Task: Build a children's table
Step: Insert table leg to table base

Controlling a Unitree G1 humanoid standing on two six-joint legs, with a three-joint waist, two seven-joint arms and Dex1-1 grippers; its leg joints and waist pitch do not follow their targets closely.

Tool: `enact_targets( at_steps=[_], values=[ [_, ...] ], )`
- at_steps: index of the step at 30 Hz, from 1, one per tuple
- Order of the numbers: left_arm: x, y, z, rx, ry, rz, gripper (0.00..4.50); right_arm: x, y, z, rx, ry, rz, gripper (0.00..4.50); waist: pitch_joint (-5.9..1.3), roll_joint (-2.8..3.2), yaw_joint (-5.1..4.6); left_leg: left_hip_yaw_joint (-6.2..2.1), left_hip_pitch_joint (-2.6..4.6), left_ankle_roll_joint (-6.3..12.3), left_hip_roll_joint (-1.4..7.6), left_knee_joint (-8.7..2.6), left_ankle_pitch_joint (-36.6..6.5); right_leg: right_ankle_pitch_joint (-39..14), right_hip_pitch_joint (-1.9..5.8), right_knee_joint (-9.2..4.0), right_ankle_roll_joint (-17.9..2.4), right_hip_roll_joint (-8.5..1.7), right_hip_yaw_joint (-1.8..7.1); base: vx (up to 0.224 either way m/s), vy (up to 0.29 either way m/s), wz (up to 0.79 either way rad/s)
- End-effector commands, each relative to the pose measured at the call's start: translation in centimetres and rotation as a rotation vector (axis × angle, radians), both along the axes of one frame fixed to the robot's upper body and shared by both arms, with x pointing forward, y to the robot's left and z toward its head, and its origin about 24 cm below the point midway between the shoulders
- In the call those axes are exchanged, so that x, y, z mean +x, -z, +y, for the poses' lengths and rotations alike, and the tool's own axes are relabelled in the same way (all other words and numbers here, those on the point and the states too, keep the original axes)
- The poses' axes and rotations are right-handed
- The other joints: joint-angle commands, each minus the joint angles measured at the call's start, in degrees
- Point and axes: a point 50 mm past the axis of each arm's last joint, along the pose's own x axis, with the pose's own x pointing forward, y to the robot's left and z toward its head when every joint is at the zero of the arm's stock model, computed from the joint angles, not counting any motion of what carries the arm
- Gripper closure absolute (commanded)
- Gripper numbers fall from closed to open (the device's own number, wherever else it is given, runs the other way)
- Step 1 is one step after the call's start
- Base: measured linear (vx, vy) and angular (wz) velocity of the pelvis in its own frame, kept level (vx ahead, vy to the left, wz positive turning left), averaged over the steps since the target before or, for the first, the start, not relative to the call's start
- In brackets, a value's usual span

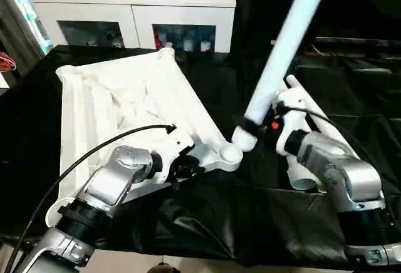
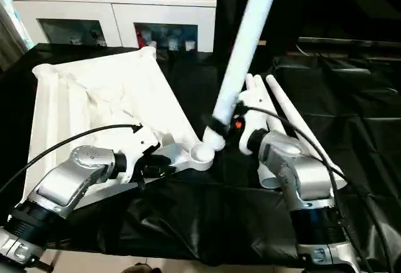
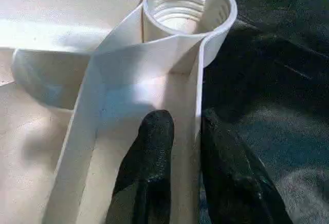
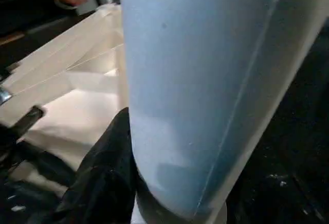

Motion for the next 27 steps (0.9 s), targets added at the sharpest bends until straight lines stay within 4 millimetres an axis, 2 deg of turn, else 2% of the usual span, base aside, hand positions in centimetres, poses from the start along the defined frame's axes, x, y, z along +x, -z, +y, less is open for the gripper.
enact_targets(
  at_steps=[1,4,5,9,12,27],
  values=[
    [-0.1,-0.2,-0.2,0.009,0.017,-0.006,3.84,0.3,-0.2,0.1,-0.006,-0.026,0.002,2.62,-3.82,-0.96,0.07,-2.02,1.88,-0.86,4.19,-4.25,-13.14,-13.28,1.42,-4.97,-9.6,-5.89,3.25,0.0,0.0,0.0],
    [-0.1,-0.1,-0.2,0.009,0.017,-0.005,3.82,0.6,-0.2,0.3,0.004,-0.045,0.014,2.62,-3.79,-0.97,0.15,-1.94,1.91,-0.97,4.17,-4.18,-13.3,-13.75,1.4,-5.05,-9.85,-6.0,3.3,0.0,0.0,0.0],
    [-0.1,-0.1,-0.2,0.009,0.018,-0.005,4.2,0.7,-0.2,0.3,0.002,-0.049,0.014,2.62,-3.8,-0.97,0.17,-1.99,1.9,-0.97,4.2,-4.2,-13.26,-13.73,1.44,-5.04,-9.89,-6.02,3.27,0.0,0.0,0.0],
    [0.0,-0.2,-0.2,0.007,0.023,-0.007,4.23,0.9,0.1,0.5,-0.01,-0.059,0.022,2.62,-3.81,-1.04,0.16,-1.97,1.86,-0.81,4.21,-4.23,-12.69,-12.85,1.44,-4.91,-9.91,-5.93,3.25,0.0,0.0,0.0],
    [-0.2,-0.2,-0.3,0.0,0.04,-0.007,4.45,1.0,0.4,0.6,-0.011,-0.065,0.031,2.62,-3.88,-1.05,0.15,-1.92,1.88,-0.79,4.19,-4.17,-12.46,-11.89,1.45,-4.84,-10.21,-5.9,3.24,0.0,0.0,0.0],
    [-0.4,-0.2,-1.1,-0.08,0.086,-0.035,4.5,1.1,1.9,0.8,-0.011,-0.067,0.067,2.62,-3.79,-1.15,0.03,-1.89,1.93,-0.67,4.25,-4.21,-13.16,-13.06,1.43,-4.97,-10.28,-6.0,3.27,0.0,0.0,0.0]
  ],
)
